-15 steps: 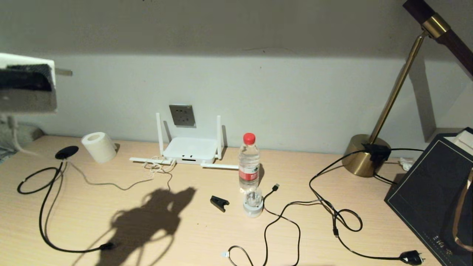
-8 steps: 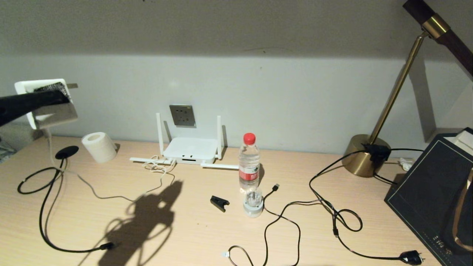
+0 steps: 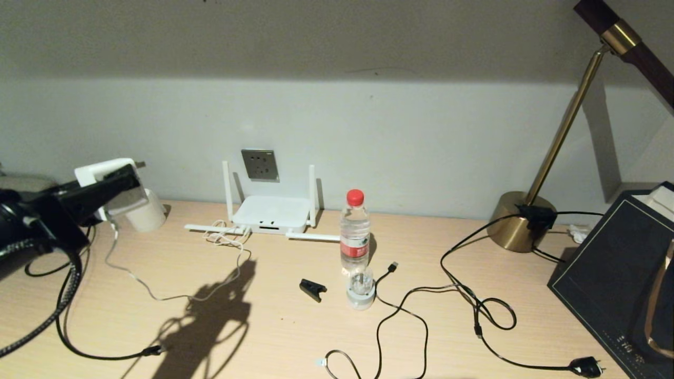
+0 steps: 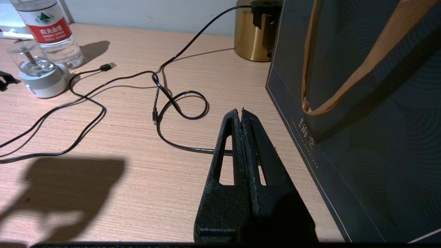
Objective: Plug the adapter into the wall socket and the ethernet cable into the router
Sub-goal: Align plug and socket
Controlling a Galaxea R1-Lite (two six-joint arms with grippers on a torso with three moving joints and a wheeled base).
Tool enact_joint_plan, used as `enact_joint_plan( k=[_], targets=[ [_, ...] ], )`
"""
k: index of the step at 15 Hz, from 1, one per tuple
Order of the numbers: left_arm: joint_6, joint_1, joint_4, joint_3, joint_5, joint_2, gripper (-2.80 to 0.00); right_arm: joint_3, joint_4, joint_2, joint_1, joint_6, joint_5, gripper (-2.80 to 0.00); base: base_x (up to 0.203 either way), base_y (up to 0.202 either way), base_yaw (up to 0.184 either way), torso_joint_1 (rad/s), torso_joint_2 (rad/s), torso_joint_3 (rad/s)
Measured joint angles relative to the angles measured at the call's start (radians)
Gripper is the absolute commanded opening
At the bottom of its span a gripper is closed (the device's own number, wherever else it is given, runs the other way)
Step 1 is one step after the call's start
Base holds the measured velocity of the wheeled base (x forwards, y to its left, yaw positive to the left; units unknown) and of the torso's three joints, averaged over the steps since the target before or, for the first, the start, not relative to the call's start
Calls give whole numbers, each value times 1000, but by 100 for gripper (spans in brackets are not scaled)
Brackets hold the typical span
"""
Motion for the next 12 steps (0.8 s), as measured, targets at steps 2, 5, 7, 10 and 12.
enact_joint_plan(
  k=[2, 5, 7, 10, 12],
  targets=[
    [1, -10, -19, 25, 4, 31, -280, 0, 0, 0, 0, 0, 0, -280, 0, 0, 0, 0, 0, 0],
    [2, -17, -113, -8, 50, 144, -280, 0, 0, 0, 0, 0, 0, -280, 0, 0, 0, 0, 0, 0],
    [6, -19, -213, -48, 77, 266, -280, 0, 0, 0, 0, 0, 0, -280, 0, 0, 0, 0, 0, 0],
    [40, -20, -396, -142, 120, 493, -280, 0, 0, 0, 0, 0, 0, -280, 0, 0, 0, 0, 0, 0],
    [58, -25, -502, -253, 151, 651, -280, 0, 0, 0, 0, 0, 0, -280, 0, 0, 0, 0, 0, 0]
  ],
)
